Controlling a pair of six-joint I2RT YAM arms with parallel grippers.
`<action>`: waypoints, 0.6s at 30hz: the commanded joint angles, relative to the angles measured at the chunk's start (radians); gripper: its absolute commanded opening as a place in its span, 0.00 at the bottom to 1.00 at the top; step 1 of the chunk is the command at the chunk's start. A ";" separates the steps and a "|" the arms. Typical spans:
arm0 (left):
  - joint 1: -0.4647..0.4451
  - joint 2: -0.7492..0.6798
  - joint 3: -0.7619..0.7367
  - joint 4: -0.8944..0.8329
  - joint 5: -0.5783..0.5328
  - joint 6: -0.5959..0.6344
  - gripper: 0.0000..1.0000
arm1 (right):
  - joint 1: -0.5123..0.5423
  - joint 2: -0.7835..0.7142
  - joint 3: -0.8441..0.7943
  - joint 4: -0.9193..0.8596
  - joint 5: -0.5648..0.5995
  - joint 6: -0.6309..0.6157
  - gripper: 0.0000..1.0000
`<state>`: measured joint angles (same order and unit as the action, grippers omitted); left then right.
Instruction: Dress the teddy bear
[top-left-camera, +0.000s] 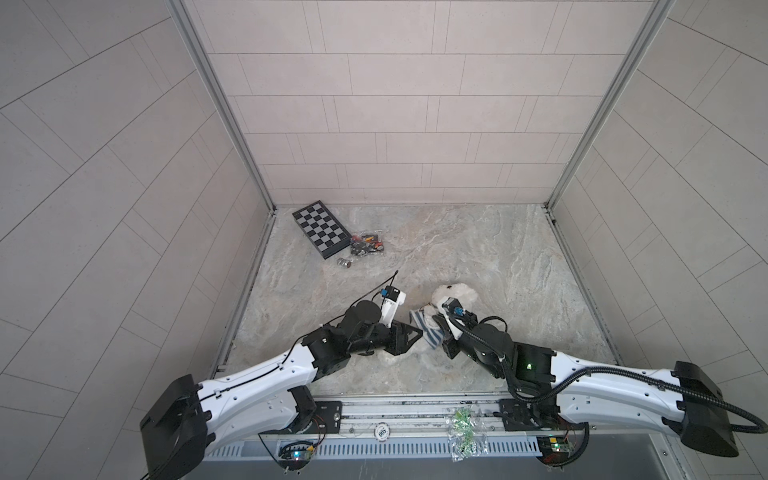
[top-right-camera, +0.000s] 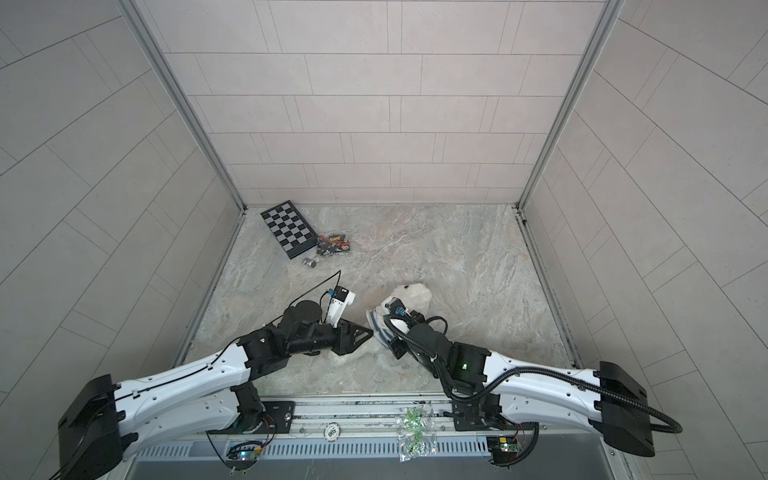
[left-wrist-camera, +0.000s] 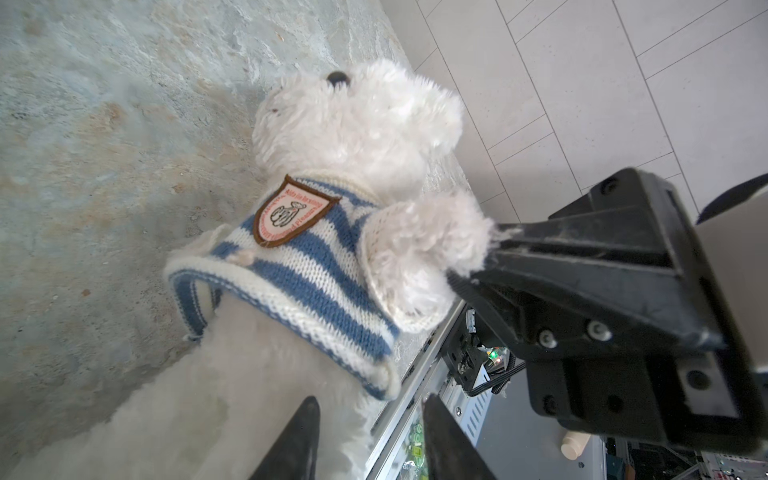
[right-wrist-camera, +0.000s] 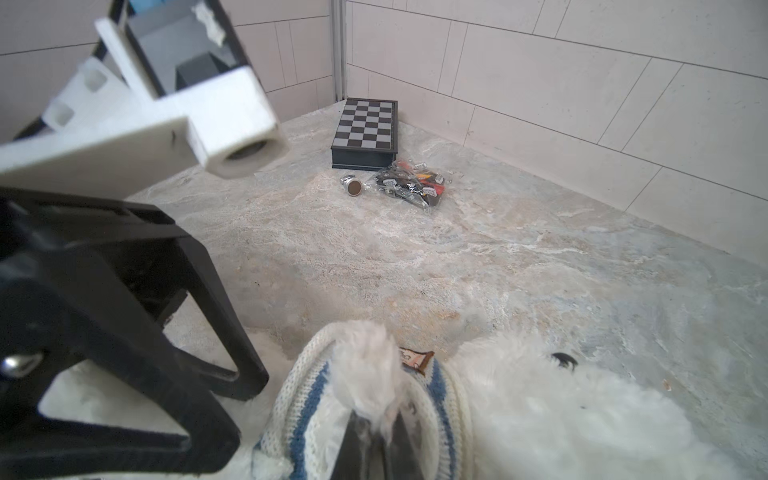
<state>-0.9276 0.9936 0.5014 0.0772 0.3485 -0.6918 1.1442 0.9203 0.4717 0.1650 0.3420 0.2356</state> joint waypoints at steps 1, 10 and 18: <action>-0.011 0.034 0.017 0.021 -0.016 0.003 0.45 | -0.001 0.020 0.038 0.020 0.016 0.064 0.00; -0.004 0.120 0.045 0.064 -0.053 0.001 0.22 | 0.008 0.001 0.048 -0.010 -0.018 0.109 0.00; 0.060 0.138 0.005 0.082 -0.034 0.003 0.00 | 0.008 -0.102 0.040 -0.107 -0.032 0.144 0.00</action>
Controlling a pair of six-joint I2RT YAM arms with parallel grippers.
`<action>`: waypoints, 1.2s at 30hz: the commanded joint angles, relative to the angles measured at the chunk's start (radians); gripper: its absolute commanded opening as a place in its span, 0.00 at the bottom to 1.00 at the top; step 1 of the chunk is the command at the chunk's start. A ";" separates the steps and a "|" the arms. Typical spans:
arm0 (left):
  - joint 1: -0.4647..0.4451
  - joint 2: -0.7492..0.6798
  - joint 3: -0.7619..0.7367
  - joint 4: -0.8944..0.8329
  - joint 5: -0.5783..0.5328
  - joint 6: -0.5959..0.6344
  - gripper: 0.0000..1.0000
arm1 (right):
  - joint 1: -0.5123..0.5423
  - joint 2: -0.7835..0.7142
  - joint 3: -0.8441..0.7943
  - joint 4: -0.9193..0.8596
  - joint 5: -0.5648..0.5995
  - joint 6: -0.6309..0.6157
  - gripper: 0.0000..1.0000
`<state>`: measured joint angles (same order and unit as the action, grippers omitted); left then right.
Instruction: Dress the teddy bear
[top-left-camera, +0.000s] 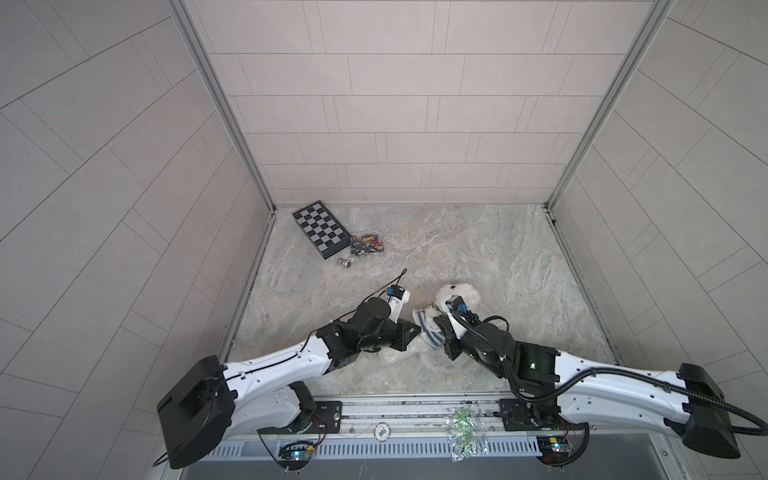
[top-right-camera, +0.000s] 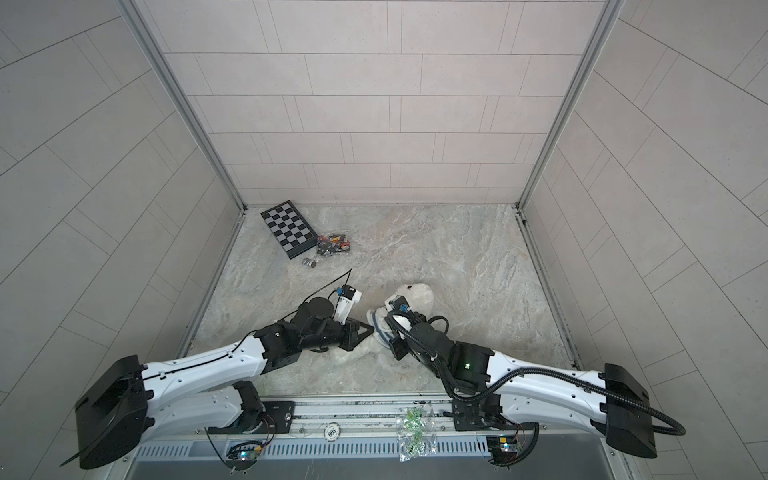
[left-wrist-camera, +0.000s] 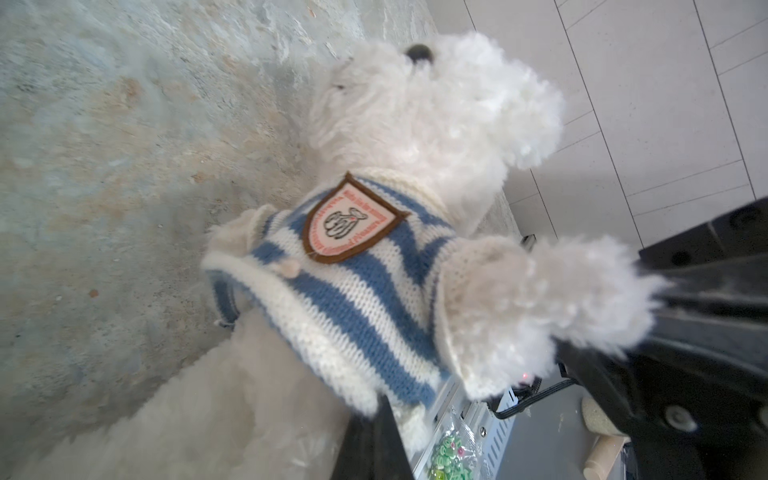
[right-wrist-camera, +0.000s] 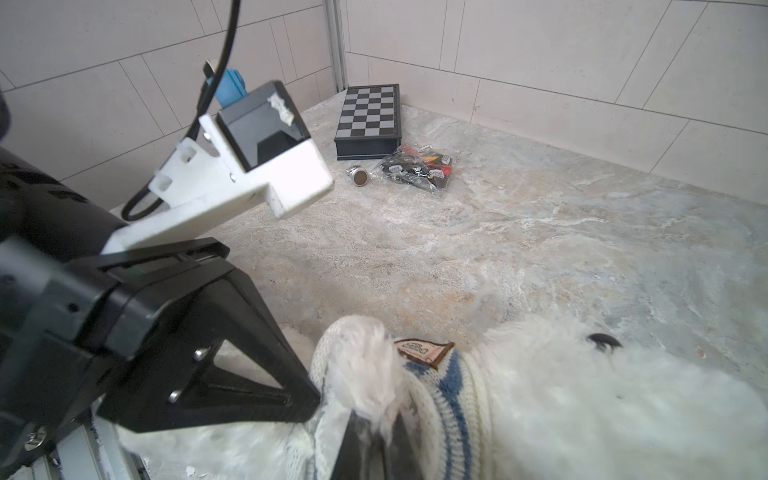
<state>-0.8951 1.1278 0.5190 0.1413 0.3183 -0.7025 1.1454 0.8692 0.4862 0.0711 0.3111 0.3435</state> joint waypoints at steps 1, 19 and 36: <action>0.041 0.006 -0.022 0.016 0.001 0.020 0.00 | 0.005 -0.071 0.020 -0.020 -0.002 0.040 0.00; 0.090 0.071 0.008 -0.143 -0.085 0.206 0.00 | -0.019 -0.200 -0.016 -0.053 0.012 0.204 0.00; -0.058 -0.253 -0.014 -0.155 -0.209 0.086 0.46 | -0.033 -0.021 0.103 -0.156 0.164 0.402 0.00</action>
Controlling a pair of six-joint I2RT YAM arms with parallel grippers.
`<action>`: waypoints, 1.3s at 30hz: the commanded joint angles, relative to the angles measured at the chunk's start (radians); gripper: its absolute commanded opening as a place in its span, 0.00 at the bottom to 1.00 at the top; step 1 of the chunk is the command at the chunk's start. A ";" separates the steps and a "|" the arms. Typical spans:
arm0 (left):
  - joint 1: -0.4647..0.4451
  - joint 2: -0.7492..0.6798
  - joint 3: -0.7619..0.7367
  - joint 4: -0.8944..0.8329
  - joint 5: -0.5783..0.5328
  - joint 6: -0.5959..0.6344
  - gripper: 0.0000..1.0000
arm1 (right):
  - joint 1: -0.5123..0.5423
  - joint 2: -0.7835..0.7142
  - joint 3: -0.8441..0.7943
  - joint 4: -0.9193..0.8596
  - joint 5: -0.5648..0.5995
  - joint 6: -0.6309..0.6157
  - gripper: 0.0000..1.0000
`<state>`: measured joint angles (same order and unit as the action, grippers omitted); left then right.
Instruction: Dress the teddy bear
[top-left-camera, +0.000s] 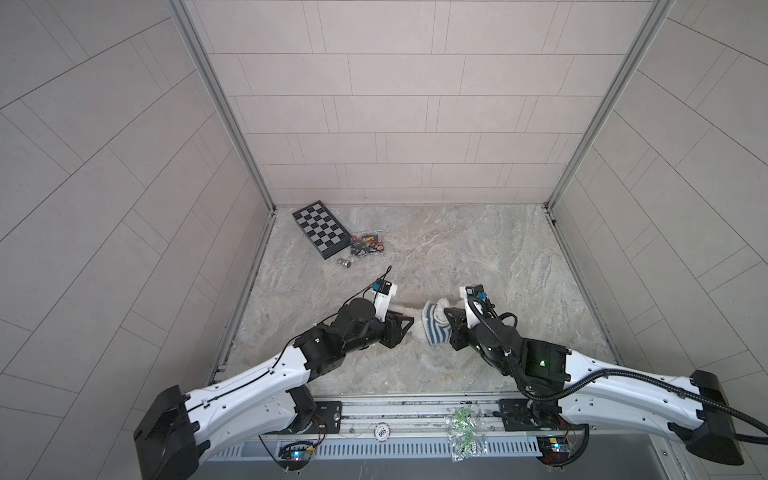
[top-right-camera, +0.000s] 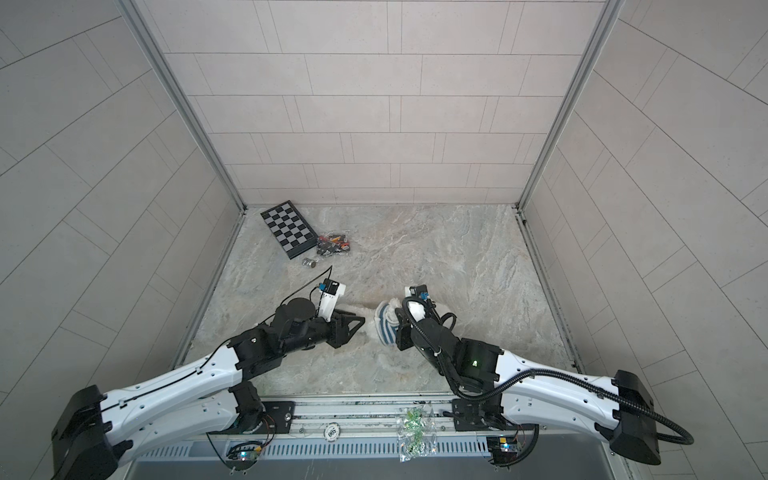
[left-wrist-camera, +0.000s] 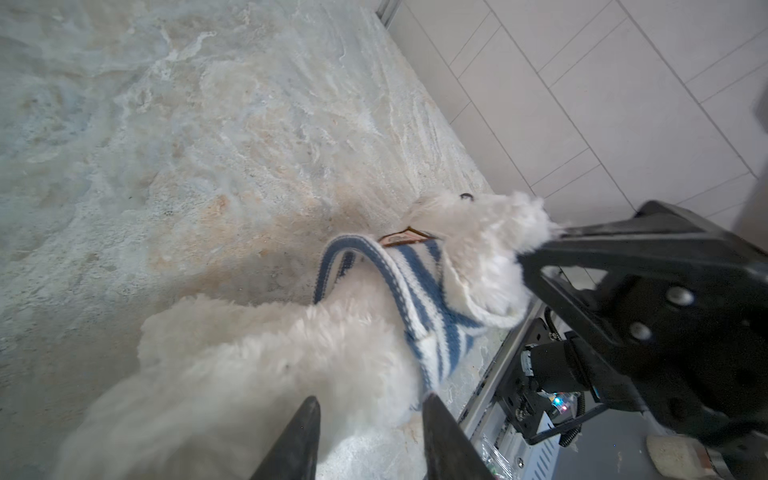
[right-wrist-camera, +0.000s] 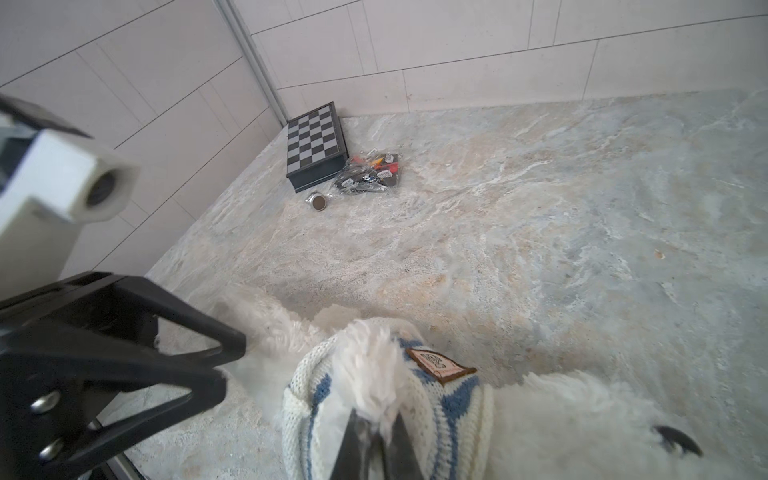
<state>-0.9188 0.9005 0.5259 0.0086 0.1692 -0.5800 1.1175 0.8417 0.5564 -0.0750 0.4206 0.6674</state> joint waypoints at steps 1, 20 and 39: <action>-0.048 -0.024 -0.029 0.001 -0.060 -0.054 0.46 | -0.007 0.012 0.038 -0.013 0.054 0.085 0.00; -0.095 0.288 0.015 0.354 -0.020 -0.141 0.34 | -0.004 0.078 0.082 0.034 -0.015 0.178 0.00; -0.034 0.311 -0.060 0.181 -0.046 -0.075 0.00 | -0.015 -0.063 0.038 0.004 -0.008 0.174 0.00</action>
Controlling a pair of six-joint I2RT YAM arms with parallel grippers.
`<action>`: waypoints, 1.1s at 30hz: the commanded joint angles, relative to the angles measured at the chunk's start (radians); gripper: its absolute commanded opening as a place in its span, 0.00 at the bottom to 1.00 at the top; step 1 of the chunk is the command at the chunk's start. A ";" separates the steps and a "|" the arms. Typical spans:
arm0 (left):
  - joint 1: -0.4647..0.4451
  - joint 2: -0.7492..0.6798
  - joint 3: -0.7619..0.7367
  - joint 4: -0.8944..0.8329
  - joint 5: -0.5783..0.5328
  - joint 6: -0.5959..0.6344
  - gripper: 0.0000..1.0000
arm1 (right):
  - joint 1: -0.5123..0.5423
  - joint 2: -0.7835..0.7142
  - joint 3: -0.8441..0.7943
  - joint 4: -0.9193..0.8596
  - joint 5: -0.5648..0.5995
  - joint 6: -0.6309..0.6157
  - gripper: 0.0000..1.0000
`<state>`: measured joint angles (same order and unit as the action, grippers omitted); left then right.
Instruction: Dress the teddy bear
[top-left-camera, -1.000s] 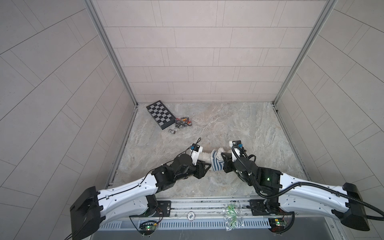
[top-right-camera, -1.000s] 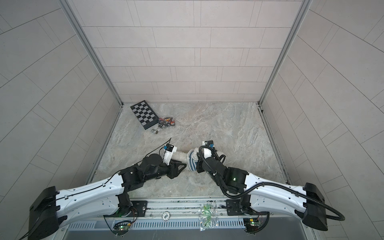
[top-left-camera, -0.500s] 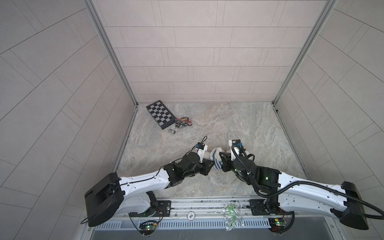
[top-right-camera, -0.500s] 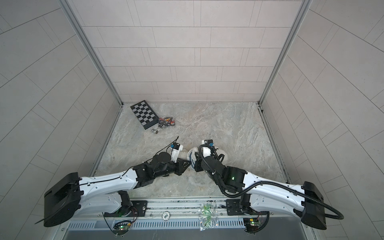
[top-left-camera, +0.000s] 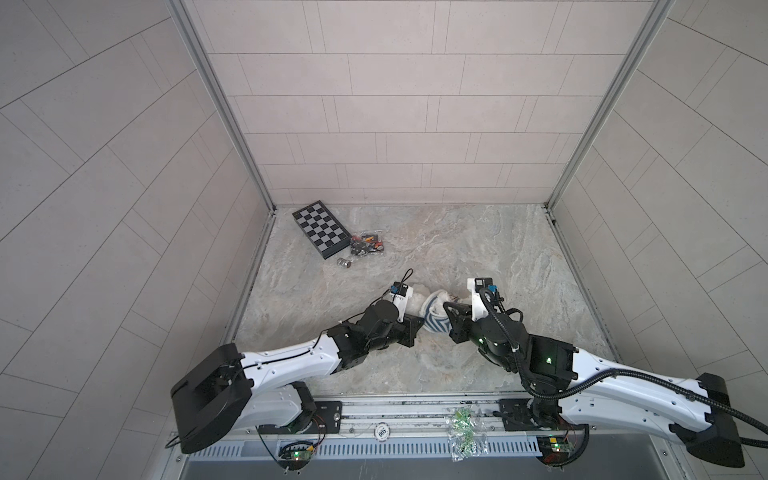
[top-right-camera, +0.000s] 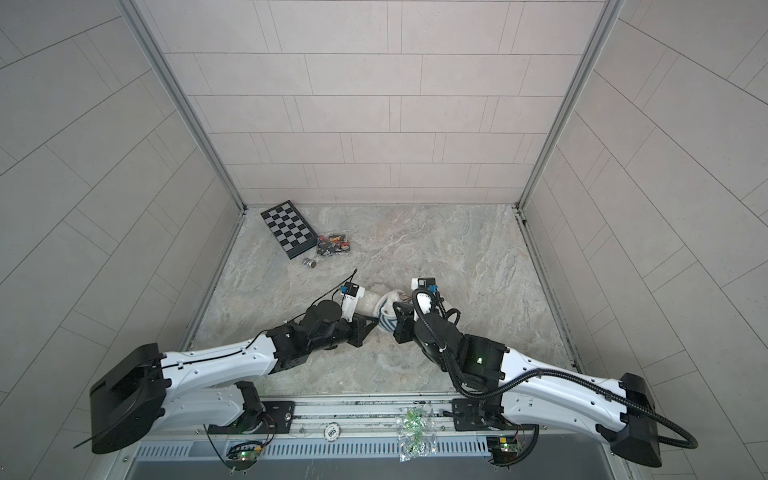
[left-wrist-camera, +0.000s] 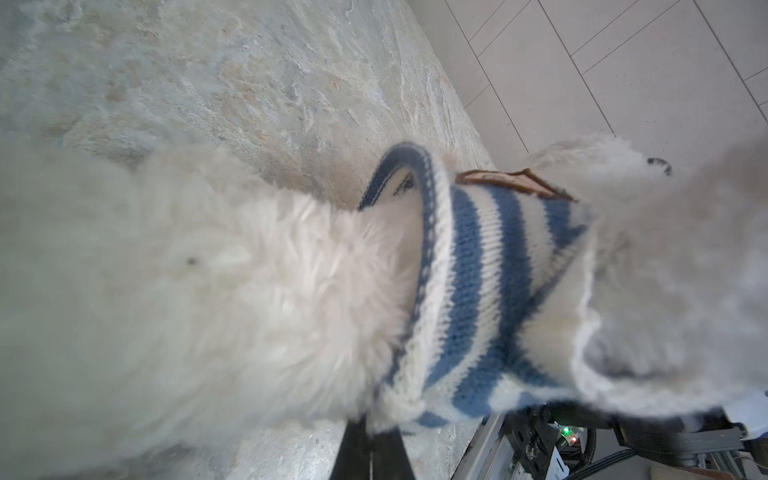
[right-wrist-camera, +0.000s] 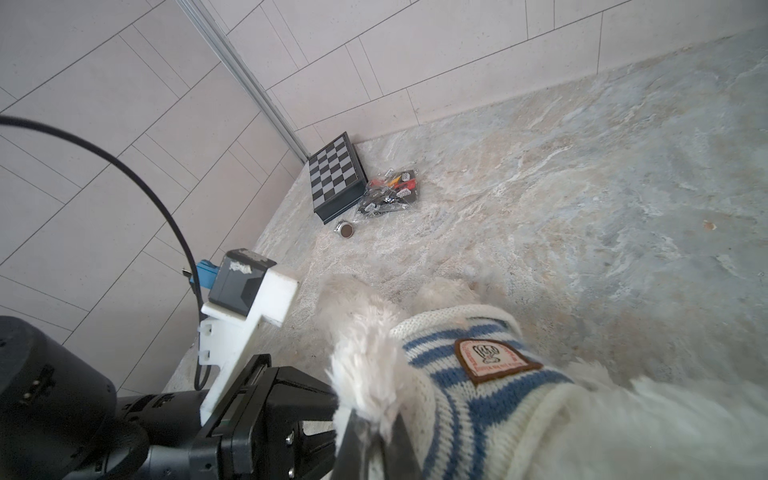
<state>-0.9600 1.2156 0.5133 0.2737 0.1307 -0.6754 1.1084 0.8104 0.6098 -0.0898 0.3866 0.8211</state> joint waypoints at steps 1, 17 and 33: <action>0.008 -0.009 -0.054 -0.086 -0.005 0.020 0.00 | -0.010 -0.032 -0.020 0.018 0.026 0.023 0.00; 0.006 -0.174 0.019 -0.339 0.038 0.153 0.00 | -0.054 0.031 -0.033 0.010 0.017 0.005 0.00; 0.005 -0.132 0.028 -0.289 0.045 0.159 0.00 | -0.101 0.102 -0.010 0.017 -0.070 -0.043 0.00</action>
<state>-0.9604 1.0760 0.5446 -0.0036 0.1867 -0.5240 1.0203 0.9024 0.5812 -0.1078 0.3153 0.7864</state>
